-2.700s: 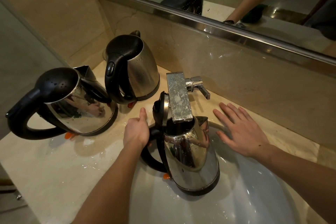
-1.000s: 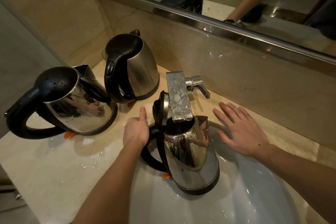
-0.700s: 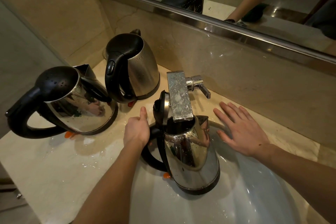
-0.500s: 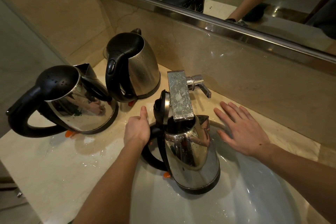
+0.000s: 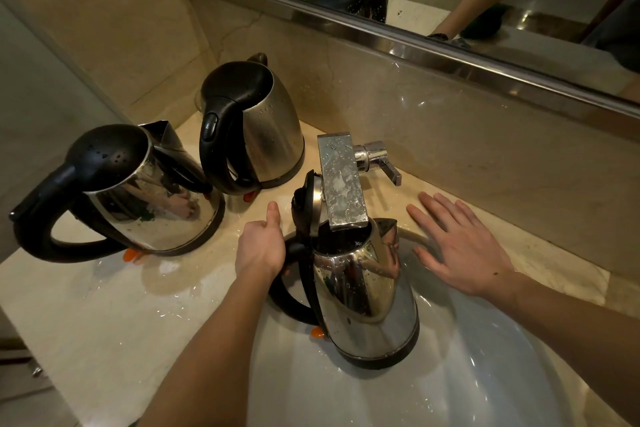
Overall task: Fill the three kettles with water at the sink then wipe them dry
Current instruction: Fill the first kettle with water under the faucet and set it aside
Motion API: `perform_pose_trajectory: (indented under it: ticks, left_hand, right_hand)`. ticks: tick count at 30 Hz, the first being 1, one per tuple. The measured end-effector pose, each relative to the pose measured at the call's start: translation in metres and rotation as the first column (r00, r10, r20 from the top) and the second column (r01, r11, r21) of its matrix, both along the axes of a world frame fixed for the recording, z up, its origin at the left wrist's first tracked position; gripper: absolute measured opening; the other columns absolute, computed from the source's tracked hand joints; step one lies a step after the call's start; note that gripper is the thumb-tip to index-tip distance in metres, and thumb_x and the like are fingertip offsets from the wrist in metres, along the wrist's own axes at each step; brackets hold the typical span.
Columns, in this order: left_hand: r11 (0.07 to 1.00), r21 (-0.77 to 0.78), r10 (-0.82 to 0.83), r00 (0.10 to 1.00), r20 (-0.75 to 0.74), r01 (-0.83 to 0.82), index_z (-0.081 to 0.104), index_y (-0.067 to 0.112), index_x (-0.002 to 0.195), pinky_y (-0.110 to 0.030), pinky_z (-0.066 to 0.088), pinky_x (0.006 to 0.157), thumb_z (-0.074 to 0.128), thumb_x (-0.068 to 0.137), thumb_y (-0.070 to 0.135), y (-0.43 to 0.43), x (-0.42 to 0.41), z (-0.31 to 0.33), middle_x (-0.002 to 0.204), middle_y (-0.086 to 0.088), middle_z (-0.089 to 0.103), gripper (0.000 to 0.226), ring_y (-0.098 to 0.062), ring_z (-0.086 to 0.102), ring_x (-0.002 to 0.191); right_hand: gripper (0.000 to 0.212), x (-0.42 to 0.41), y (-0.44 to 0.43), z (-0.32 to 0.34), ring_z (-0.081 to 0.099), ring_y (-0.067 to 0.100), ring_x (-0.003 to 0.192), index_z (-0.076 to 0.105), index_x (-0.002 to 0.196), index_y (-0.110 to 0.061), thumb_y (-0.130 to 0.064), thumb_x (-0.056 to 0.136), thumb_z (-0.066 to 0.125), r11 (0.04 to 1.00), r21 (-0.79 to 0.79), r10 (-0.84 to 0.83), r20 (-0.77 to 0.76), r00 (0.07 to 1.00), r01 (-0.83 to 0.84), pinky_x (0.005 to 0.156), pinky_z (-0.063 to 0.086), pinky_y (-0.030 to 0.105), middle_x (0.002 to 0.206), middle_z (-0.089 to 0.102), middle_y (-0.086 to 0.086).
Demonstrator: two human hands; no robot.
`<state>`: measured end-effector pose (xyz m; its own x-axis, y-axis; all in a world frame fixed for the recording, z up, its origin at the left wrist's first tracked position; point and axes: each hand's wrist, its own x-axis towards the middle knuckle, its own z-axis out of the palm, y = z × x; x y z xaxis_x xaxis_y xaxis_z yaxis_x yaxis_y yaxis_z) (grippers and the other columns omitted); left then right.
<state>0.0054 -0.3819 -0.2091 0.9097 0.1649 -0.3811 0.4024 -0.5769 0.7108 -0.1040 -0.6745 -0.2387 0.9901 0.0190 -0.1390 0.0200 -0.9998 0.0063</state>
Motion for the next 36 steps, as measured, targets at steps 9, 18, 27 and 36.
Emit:
perform_pose_trajectory:
  ticks: [9, 18, 27, 36]
  left_hand:
    - [1.000, 0.000, 0.005, 1.000, 0.003, -0.005, 0.043, 0.012, 0.065, -0.039, 0.041, 0.073, 0.026, 0.103, 0.055, -0.0002, -0.0003, 0.0004, 0.064, -0.007, 0.047, 0.059, -0.023, 0.050, 0.065]
    - [1.000, -0.001, 0.002, 1.000, 0.005, -0.002, 0.045, 0.013, 0.067, -0.037, 0.041, 0.073, 0.026, 0.103, 0.056, -0.0003, -0.0013, 0.0022, 0.066, -0.007, 0.050, 0.059, -0.022, 0.051, 0.066]
    - [1.000, -0.023, 0.017, 1.000, -0.015, -0.018, 0.047, 0.013, 0.067, -0.047, 0.052, 0.084, 0.027, 0.101, 0.058, 0.0005, -0.0006, 0.0024, 0.066, -0.009, 0.054, 0.061, -0.029, 0.060, 0.071]
    - [1.000, -0.008, -0.005, 1.000, 0.024, 0.005, 0.042, 0.013, 0.063, -0.036, 0.038, 0.072, 0.028, 0.104, 0.053, -0.0022, -0.0027, 0.0064, 0.062, -0.006, 0.045, 0.058, -0.021, 0.046, 0.061]
  right_hand:
    - [0.070, -0.0007, 0.0004, 0.0007, 0.009, 0.020, 0.150, 0.011, 0.156, -0.031, -0.063, 0.095, 0.017, 1.000, 0.009, 0.001, 0.004, 1.000, -0.001, 0.120, 0.013, 0.045, 0.163, 0.012, 0.002]
    - [0.069, -0.0004, 0.0001, 0.0011, 0.008, 0.020, 0.150, 0.011, 0.156, -0.031, -0.063, 0.095, 0.016, 1.000, 0.004, 0.005, 0.005, 1.000, -0.005, 0.120, 0.010, 0.043, 0.164, 0.011, 0.002]
    - [0.069, -0.0006, 0.0007, 0.0023, 0.009, 0.020, 0.150, 0.012, 0.156, -0.030, -0.062, 0.095, 0.016, 1.000, 0.004, 0.006, 0.002, 1.000, -0.006, 0.119, 0.010, 0.044, 0.163, 0.012, 0.002]
    - [0.069, -0.0005, 0.0014, 0.0028, 0.017, 0.024, 0.149, 0.019, 0.155, -0.027, -0.062, 0.095, 0.017, 1.000, -0.004, 0.010, -0.001, 1.000, -0.010, 0.118, 0.012, 0.044, 0.162, 0.019, 0.005]
